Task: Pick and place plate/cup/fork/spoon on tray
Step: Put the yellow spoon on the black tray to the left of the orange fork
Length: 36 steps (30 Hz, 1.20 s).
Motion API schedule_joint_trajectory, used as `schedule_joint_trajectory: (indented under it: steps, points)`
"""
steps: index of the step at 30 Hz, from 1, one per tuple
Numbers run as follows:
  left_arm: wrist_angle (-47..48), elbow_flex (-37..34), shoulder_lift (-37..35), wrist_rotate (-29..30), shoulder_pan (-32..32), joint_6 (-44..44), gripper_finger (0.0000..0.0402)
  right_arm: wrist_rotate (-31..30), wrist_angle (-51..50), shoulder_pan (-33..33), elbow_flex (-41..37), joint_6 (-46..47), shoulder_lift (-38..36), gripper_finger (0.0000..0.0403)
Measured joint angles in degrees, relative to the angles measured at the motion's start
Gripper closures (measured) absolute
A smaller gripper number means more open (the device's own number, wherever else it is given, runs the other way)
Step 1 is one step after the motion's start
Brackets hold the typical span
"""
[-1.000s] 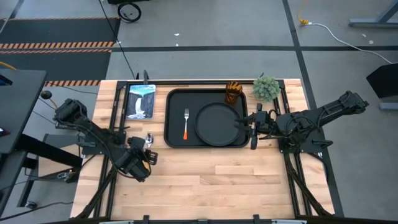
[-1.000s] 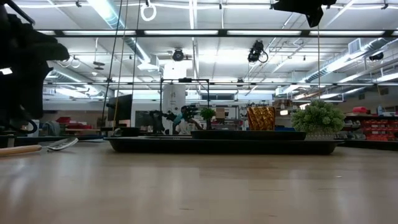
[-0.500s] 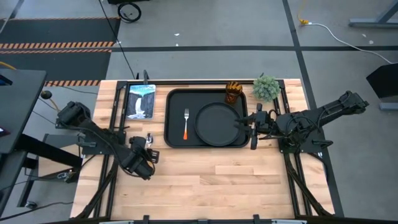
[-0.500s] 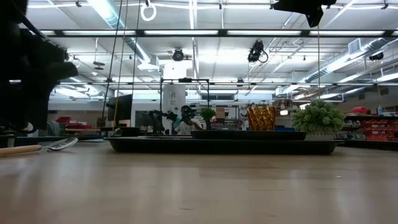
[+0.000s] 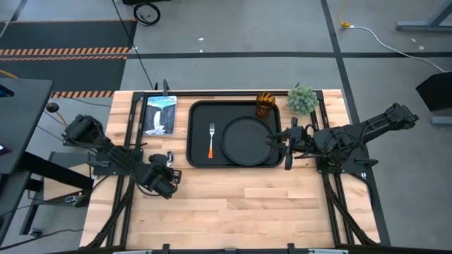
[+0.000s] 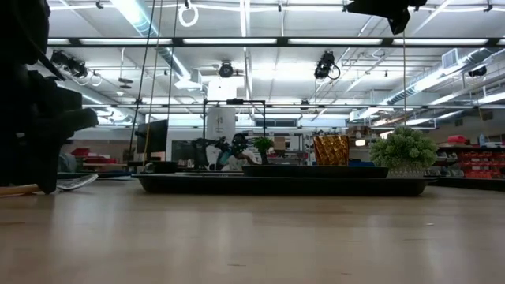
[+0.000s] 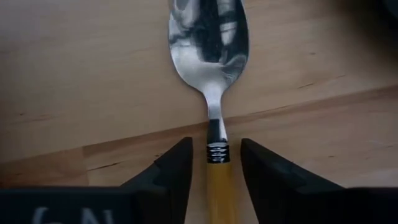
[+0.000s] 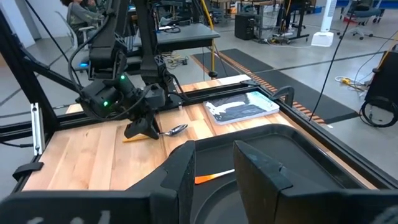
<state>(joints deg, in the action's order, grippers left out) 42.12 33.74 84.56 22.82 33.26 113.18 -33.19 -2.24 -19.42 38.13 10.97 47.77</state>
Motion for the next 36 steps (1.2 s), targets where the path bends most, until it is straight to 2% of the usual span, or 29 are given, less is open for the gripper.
schedule_joint_trajectory:
  steps: [19,30,36]
  points:
    - [0.1,0.2,0.0,-2.1,-0.3,-0.5,0.0263,-0.2,0.5,0.0,0.0,-0.6,0.0,0.0287]
    - [-0.3,0.2,0.1,-2.4,-0.3,-0.1,0.0336,-0.2,0.5,0.0,0.0,-0.6,0.0,0.0287]
    - [1.8,1.9,-0.2,-2.7,-0.3,-0.1,0.0343,-0.2,0.5,0.0,0.0,-0.6,0.0,0.0287]
